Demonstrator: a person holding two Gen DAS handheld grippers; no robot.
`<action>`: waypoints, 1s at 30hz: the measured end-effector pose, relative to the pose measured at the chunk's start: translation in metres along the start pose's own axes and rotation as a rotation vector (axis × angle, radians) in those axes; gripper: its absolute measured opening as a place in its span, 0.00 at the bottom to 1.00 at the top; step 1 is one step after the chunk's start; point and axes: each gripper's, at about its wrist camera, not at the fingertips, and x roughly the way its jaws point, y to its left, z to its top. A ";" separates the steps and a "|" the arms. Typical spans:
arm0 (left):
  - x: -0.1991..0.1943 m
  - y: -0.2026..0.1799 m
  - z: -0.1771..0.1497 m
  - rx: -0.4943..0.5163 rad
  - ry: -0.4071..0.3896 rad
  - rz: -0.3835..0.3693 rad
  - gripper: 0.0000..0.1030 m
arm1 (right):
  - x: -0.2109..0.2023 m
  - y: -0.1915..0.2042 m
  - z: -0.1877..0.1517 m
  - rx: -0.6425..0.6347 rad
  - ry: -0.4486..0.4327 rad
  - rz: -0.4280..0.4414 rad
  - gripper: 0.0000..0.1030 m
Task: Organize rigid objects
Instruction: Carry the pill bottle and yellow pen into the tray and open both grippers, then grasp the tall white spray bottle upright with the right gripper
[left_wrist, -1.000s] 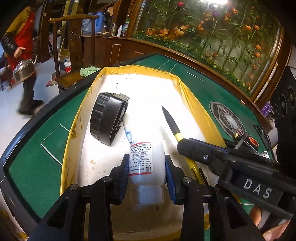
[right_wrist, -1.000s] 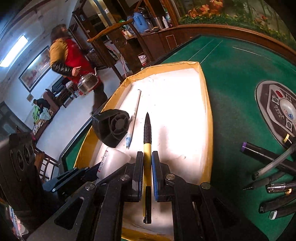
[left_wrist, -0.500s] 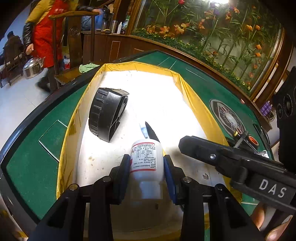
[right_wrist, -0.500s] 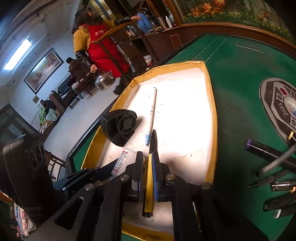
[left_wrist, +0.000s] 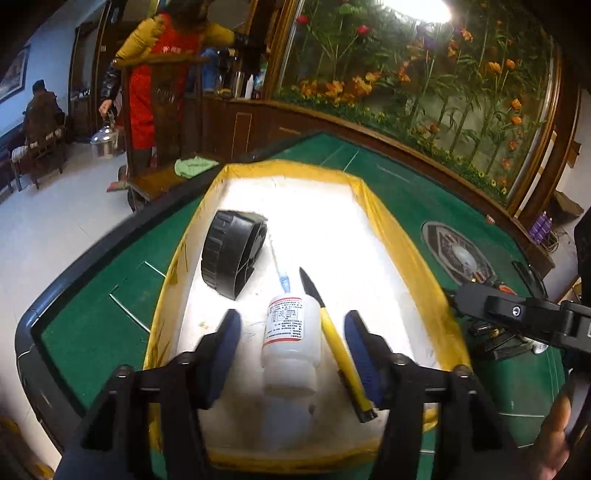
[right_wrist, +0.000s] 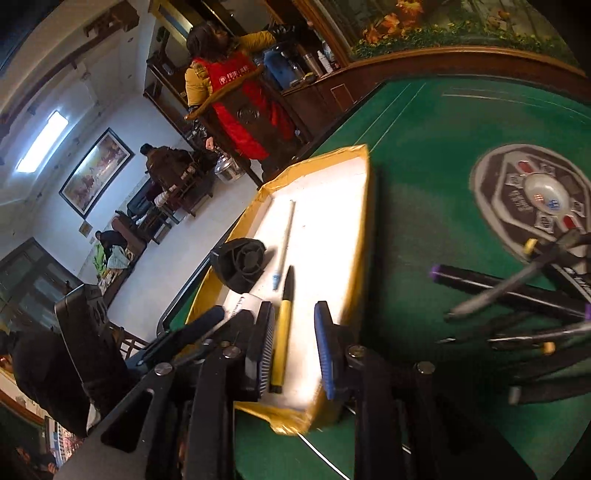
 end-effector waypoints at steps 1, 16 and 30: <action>-0.005 -0.001 0.000 -0.006 -0.014 -0.005 0.64 | -0.010 -0.007 -0.001 0.005 -0.013 -0.002 0.21; -0.042 -0.106 -0.006 0.264 -0.022 -0.177 0.71 | -0.150 -0.137 -0.017 0.176 -0.174 -0.101 0.26; 0.006 -0.256 -0.061 0.828 0.150 -0.329 0.68 | -0.199 -0.238 -0.040 0.395 -0.227 -0.217 0.27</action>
